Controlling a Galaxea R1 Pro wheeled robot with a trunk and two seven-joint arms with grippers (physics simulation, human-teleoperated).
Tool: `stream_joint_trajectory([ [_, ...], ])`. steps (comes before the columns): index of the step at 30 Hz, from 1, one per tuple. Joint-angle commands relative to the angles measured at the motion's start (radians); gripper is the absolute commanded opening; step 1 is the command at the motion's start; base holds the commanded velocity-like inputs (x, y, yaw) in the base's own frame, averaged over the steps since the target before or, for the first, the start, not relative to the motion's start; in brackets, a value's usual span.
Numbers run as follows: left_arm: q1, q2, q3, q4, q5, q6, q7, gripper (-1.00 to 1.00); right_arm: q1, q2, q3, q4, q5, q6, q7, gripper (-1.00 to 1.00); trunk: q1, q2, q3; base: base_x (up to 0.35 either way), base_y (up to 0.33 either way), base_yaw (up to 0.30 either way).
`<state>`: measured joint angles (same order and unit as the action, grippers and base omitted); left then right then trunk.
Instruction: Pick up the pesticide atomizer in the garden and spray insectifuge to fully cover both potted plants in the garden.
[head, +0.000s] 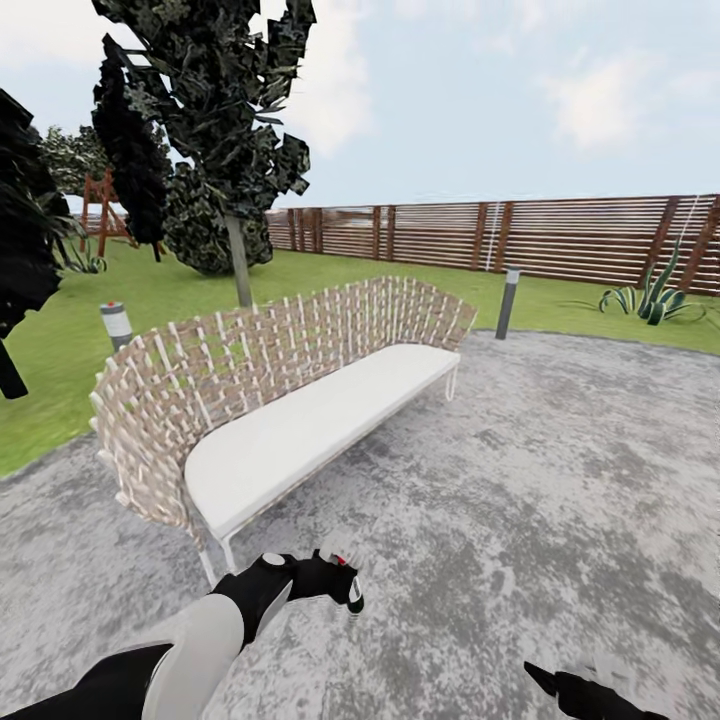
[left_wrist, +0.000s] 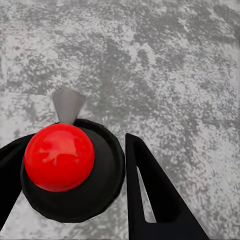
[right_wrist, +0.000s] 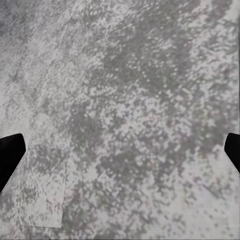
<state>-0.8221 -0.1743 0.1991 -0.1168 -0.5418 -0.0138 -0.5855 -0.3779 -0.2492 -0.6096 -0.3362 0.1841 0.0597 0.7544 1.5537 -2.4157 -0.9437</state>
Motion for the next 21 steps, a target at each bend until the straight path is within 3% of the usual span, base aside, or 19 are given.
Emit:
stream_joint_trajectory([
  [1,0.000,0.000,0.009,-0.001,-0.010,-0.001,-0.004,-1.00,-0.001,0.001,-0.009,-0.001,0.008,0.006,0.006,1.00,0.000,0.000,0.000,0.299,0.036,-0.193],
  [21,0.000,0.000,0.010,-0.001,-0.010,-0.002,-0.004,-1.00,-0.001,0.001,-0.009,-0.001,0.008,0.006,0.006,1.00,0.000,0.000,0.023,0.321,-0.052,-0.186],
])
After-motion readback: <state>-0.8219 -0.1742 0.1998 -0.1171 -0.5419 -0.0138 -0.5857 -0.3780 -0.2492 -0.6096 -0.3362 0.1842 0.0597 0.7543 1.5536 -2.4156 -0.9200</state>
